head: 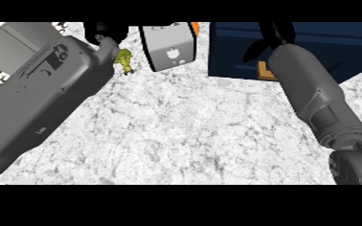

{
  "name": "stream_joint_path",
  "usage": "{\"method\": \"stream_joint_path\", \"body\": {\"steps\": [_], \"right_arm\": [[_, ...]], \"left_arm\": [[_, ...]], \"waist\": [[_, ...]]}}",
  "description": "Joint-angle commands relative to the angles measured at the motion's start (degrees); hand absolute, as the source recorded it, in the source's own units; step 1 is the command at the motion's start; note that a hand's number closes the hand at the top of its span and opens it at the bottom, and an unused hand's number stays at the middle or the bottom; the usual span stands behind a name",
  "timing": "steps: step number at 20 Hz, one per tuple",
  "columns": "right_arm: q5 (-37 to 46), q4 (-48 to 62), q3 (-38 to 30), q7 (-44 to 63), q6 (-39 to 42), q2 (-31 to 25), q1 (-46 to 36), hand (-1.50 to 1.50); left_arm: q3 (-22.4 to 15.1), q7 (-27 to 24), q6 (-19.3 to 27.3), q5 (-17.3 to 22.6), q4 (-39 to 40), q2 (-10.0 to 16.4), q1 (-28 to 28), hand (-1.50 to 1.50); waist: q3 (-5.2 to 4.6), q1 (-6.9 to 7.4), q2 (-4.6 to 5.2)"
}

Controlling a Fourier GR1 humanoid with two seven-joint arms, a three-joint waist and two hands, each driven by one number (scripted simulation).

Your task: Pick up the can, place it into the drawer and close the drawer

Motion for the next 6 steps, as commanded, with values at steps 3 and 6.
{"method": "stream_joint_path", "body": {"steps": [3,6], "right_arm": [[-12.56,-1.85,-11.33,-4.95,3.9,3.48,-2.91,-1.5],[-13.04,-1.35,-12.07,-4.86,6.11,2.12,-4.86,-1.5]], "left_arm": [[0.18,0.27,1.0,-0.59,-1.58,0.65,1.53,-1.5],[0.3,0.77,0.08,-0.43,-2.96,1.01,2.21,-1.5]], "waist": [[-0.36,0.43,-0.68],[-0.47,1.14,-0.4]]}}
